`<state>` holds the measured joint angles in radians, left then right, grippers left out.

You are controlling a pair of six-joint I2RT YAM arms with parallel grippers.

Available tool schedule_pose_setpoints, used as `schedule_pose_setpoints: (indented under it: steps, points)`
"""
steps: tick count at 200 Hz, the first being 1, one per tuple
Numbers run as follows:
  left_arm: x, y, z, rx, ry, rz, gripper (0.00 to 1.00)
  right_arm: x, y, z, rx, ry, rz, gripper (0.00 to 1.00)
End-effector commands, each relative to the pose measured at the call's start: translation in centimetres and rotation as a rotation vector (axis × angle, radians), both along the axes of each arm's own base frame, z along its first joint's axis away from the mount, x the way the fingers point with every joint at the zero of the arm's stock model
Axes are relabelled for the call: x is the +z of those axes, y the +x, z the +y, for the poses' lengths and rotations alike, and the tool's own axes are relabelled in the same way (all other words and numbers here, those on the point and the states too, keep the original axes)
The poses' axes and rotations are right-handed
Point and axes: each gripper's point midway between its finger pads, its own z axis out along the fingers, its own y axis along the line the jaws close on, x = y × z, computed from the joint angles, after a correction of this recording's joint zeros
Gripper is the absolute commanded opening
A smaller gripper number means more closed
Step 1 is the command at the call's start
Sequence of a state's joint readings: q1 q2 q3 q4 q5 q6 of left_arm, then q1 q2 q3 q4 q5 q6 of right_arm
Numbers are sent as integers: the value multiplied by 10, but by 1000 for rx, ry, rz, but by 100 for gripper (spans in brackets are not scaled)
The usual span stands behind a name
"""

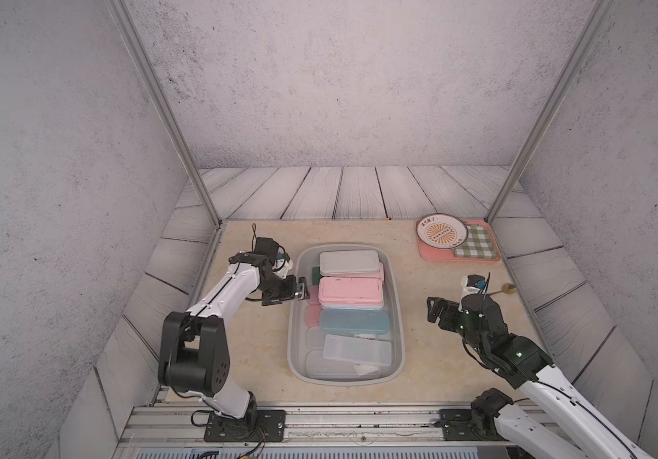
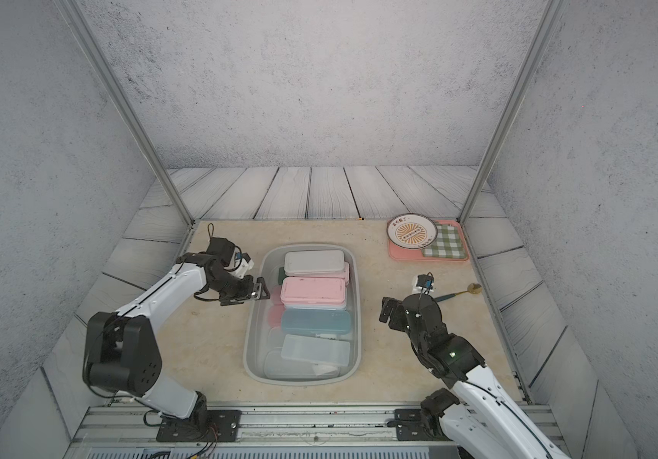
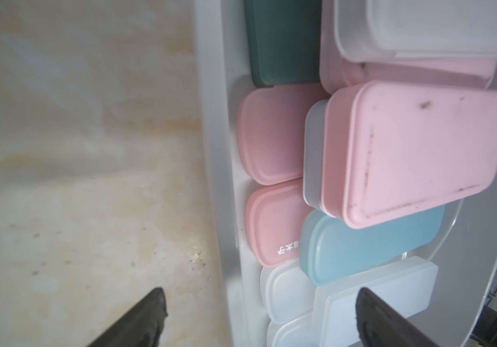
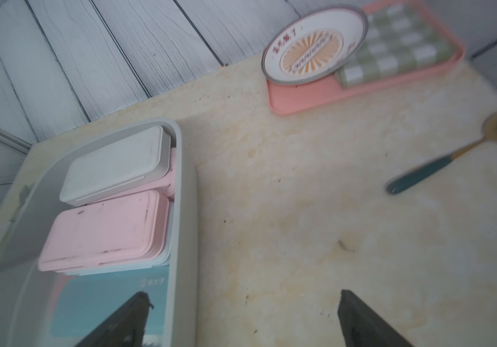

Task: Put the pencil case into the storage box
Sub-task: Adjust the storage box at the center of the board.

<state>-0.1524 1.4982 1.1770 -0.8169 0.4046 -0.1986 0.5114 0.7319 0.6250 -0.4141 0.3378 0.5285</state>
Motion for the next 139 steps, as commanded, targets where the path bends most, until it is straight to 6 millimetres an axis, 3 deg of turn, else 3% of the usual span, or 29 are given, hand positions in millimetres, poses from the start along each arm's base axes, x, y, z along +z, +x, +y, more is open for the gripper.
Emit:
schedule_pose_setpoints:
  steps: [1, 26, 62, 88, 114, 139]
  points:
    - [41, 0, 45, 123, 41, -164, 100, -11, 42, -22, 30, -346, -75, 99]
    - [43, 2, 100, 298, 46, -294, 100, -45, 78, -47, -18, -353, -35, 99]
    - [15, -6, 146, 432, 104, -288, 100, -90, 110, -76, -56, -297, -10, 99]
    - [-5, -9, 158, 467, 128, -263, 100, -73, 129, -99, -118, -278, -152, 99]
    - [-11, 3, 166, 457, 169, -358, 100, -100, 136, -98, -65, -201, -164, 99]
    - [-8, 19, 173, 450, 203, -491, 100, -100, 139, -96, -50, -207, -176, 99]
